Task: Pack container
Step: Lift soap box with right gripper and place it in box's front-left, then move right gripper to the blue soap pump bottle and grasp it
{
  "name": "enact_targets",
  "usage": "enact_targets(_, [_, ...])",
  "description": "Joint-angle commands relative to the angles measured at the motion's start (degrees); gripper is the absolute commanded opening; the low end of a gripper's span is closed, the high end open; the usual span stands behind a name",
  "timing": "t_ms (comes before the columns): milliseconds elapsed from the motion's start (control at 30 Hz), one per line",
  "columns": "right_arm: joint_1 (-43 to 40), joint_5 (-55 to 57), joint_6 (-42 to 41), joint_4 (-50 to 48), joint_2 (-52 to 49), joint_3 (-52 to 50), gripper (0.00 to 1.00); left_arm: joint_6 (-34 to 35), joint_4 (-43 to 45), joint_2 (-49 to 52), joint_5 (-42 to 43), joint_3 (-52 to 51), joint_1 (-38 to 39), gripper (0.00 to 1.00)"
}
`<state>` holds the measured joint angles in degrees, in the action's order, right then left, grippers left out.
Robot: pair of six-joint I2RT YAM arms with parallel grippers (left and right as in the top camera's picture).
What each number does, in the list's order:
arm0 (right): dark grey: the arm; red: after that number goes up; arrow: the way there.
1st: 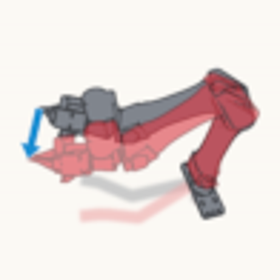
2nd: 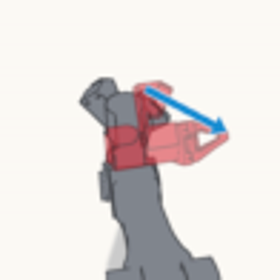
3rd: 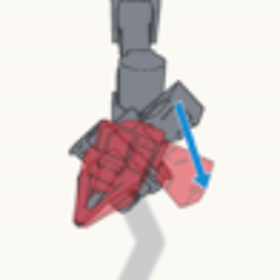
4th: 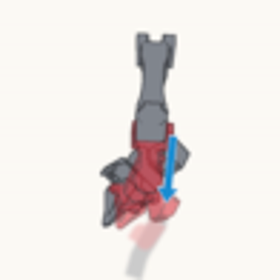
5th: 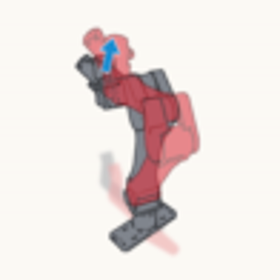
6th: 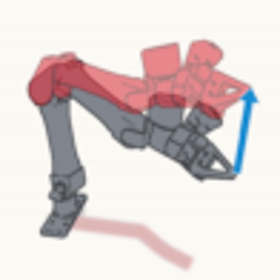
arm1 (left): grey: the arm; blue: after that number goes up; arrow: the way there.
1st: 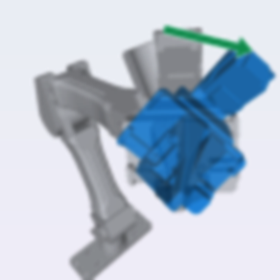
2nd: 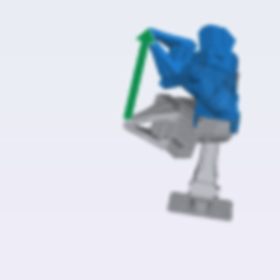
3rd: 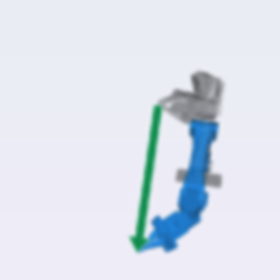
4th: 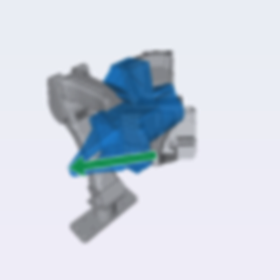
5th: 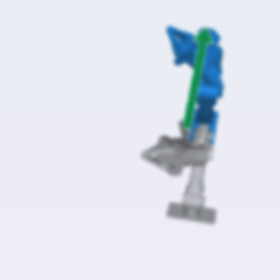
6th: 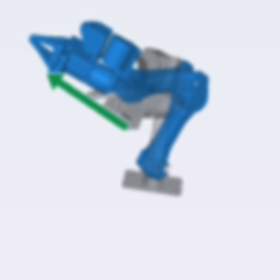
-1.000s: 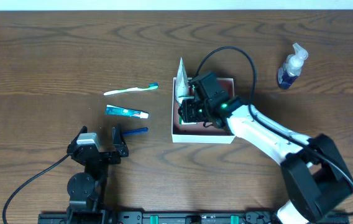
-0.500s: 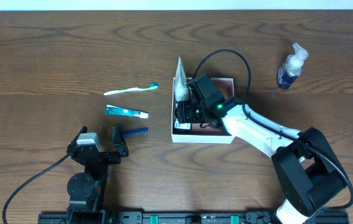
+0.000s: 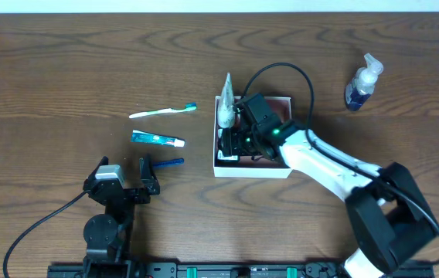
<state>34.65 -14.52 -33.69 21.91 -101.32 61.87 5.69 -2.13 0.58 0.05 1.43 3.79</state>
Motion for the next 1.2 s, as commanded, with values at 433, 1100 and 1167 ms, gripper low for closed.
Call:
enact_targets(433, [-25.4, 10.9, 17.4, 10.2, 27.1, 1.1, 0.77, -0.9, -2.1, -0.3, -0.7, -1.2, -0.3, 0.98])
enact_targets(1100, [-41.2, 16.2, 36.1, -12.6, 11.8, 1.1, 0.78, -0.9, -2.1, -0.3, -0.7, -1.2, -0.3, 0.98])
enact_targets(1167, [-41.8, 16.0, 36.1, -14.1, 9.6, 1.1, 0.78, -0.9, -2.1, -0.3, -0.7, -1.2, -0.3, 0.98])
